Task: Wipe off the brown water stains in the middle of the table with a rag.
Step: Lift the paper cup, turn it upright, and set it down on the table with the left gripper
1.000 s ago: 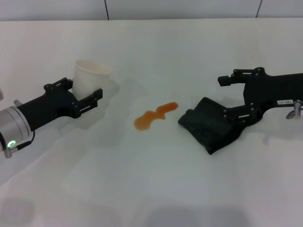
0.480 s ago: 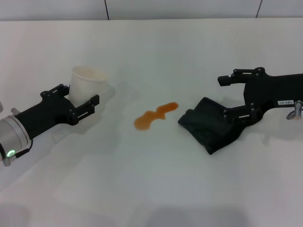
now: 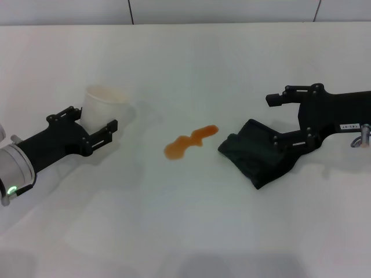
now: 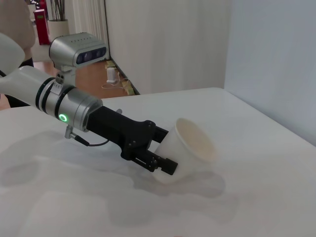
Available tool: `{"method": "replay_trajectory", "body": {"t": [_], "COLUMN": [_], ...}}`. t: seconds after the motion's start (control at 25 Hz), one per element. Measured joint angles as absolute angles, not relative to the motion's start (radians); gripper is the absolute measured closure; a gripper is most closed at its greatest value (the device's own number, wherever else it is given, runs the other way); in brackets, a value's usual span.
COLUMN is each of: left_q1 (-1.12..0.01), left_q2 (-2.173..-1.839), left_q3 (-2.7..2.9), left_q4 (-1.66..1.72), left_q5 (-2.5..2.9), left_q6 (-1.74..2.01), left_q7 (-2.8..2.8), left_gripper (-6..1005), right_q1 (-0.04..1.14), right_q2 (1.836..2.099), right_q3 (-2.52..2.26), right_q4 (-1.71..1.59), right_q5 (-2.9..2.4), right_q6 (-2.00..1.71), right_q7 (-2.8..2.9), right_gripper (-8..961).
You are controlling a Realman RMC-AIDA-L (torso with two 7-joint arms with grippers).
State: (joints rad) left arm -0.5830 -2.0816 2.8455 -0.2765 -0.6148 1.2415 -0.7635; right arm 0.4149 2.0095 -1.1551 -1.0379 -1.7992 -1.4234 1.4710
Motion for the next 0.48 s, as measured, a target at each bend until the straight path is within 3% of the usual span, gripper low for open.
{"method": "replay_trajectory", "body": {"t": [0.48], "left_q1": [-0.591], "left_q2": [-2.081], "left_q3": [2.846], "left_q4": [-0.269], "left_q5": [-0.617], "left_q6": [1.226], "left_q7": [-0.749], "left_gripper": [294], "right_q1": [0.408], "right_q2": [2.011], "right_q3": [-1.155], "right_q4": [-1.037], "right_q5": [-1.79], "right_q6": [-1.436], "right_q7": [1.471], "right_gripper": [113]}}
